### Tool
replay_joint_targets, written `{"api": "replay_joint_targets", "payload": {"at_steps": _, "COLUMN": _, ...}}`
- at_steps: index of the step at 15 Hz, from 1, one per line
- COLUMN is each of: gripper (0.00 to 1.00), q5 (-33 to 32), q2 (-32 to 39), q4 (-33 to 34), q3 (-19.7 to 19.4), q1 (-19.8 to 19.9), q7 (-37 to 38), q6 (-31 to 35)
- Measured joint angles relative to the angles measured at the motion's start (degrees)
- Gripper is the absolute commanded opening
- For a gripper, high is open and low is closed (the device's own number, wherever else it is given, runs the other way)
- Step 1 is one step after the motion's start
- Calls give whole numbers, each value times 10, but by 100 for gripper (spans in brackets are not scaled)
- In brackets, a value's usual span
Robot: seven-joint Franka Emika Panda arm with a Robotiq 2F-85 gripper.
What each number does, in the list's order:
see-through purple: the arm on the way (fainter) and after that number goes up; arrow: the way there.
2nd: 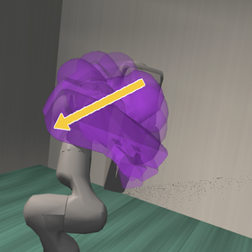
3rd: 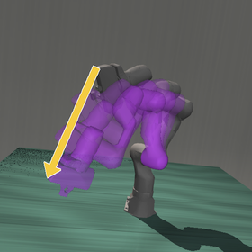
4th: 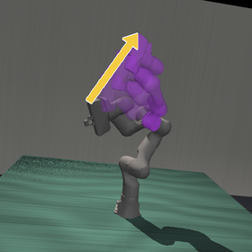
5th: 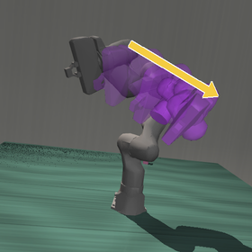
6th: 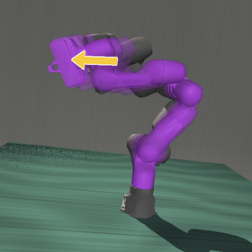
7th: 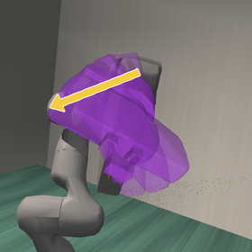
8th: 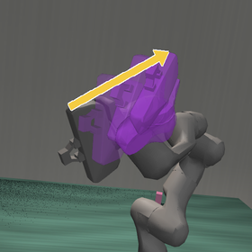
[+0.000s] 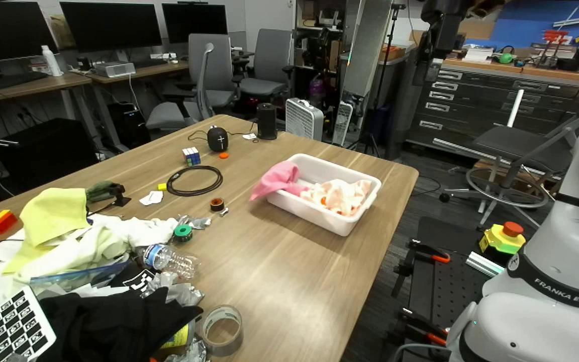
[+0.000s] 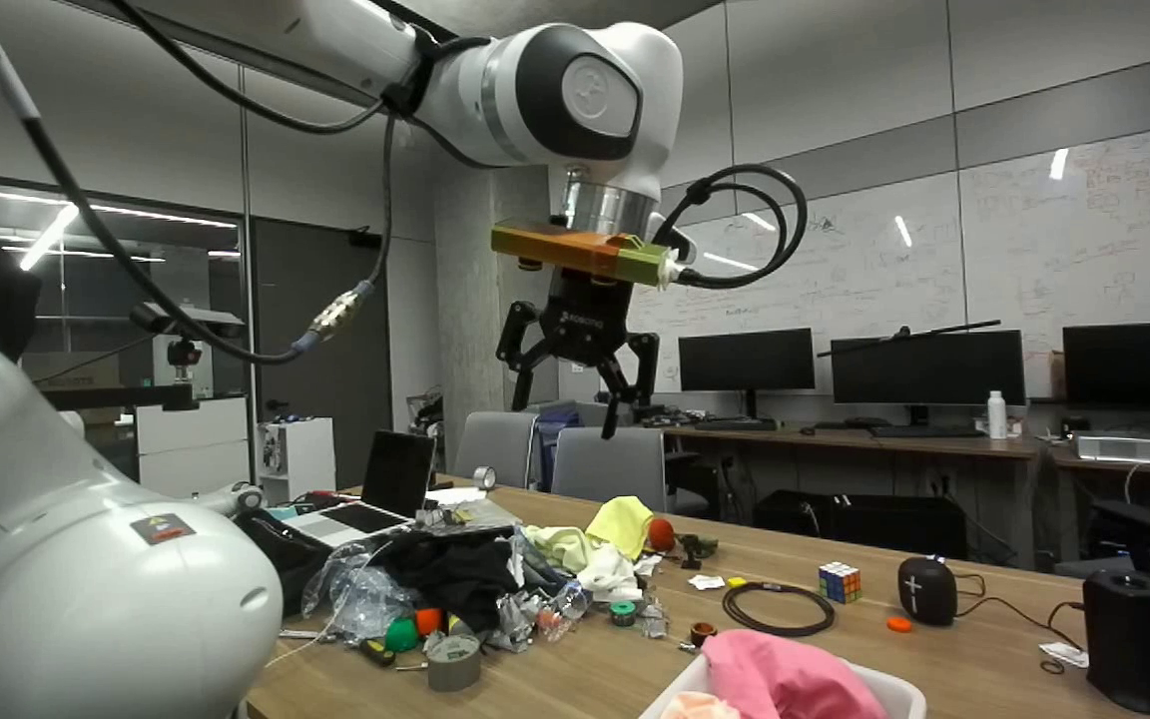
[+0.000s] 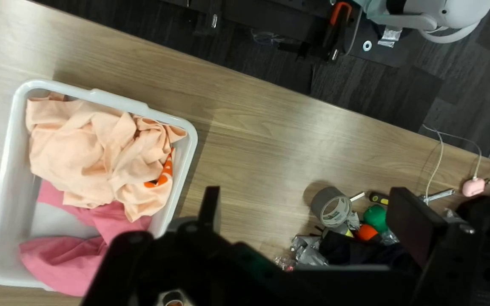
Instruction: Remove the shirts from the white bin and put them on the table
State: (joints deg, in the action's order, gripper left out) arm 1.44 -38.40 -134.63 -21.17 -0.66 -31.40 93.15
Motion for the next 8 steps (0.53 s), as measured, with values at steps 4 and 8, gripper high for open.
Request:
{"api": "replay_joint_targets", "payload": {"at_steps": 4, "gripper": 100, "q5": 1, "q2": 49, "q4": 18, "q3": 4, "q1": 0, "q7": 1, "q6": 65}}
{"api": "replay_joint_targets", "payload": {"at_steps": 8, "gripper": 100, "q5": 34, "q2": 122, "q4": 60, "q3": 5, "q1": 0, "q7": 1, "q6": 164}}
